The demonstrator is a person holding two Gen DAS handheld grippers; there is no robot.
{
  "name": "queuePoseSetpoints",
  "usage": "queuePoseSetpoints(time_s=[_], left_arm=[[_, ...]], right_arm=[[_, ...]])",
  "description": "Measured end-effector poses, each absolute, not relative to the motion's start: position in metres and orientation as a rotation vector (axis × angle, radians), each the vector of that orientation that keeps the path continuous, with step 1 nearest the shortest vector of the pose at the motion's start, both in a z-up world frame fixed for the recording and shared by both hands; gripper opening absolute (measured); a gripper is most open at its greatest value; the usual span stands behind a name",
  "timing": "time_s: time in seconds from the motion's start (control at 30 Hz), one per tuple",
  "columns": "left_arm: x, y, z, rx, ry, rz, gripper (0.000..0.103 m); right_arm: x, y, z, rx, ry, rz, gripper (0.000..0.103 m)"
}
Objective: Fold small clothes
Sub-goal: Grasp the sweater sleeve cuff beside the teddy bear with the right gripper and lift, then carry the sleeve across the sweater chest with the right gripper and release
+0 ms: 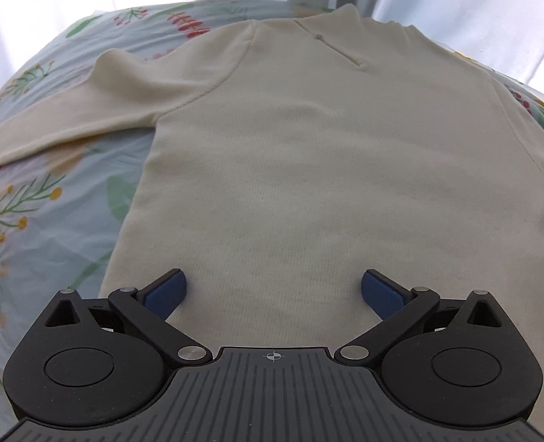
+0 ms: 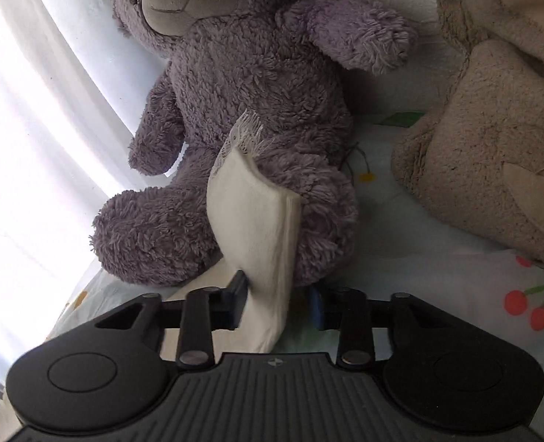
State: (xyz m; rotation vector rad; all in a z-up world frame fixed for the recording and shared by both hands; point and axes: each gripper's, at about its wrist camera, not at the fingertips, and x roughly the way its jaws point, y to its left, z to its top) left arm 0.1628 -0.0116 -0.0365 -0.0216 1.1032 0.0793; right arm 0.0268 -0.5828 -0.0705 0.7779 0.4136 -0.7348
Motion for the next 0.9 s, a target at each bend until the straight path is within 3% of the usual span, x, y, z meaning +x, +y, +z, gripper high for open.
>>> queuePoseSetpoints(time_s=[0.07, 0.37, 0.6, 0.63, 0.67, 0.73, 0.9], left_arm=[[0.164, -0.011, -0.037, -0.017, 1.103, 0.070, 0.103], [0.166, -0.004, -0.037, -0.019, 1.096, 0.029, 0.103], [0.178, 0.005, -0.025, -0.095, 1.095, -0.060, 0.103], [0.182, 0.007, -0.021, -0.136, 1.085, -0.093, 0.103], [0.188, 0.008, -0.016, -0.181, 1.072, -0.132, 0.103], [0.198, 0.008, -0.007, -0.246, 1.042, -0.206, 0.103], [0.237, -0.015, -0.003, -0.307, 1.011, -0.391, 0.102]], right_arm=[[0.034, -0.579, -0.068, 0.735, 0.432, -0.729, 0.007], [0.079, -0.515, -0.001, 0.381, 0.390, -0.651, 0.006], [0.133, -0.353, 0.043, 0.035, 0.357, -0.049, 0.007], [0.135, -0.325, 0.040, -0.002, 0.383, 0.075, 0.013], [0.137, -0.307, 0.036, -0.018, 0.415, 0.159, 0.029], [0.136, -0.277, 0.023, -0.006, 0.477, 0.265, 0.041], [0.135, -0.272, -0.007, 0.106, 0.618, 0.229, 0.041]])
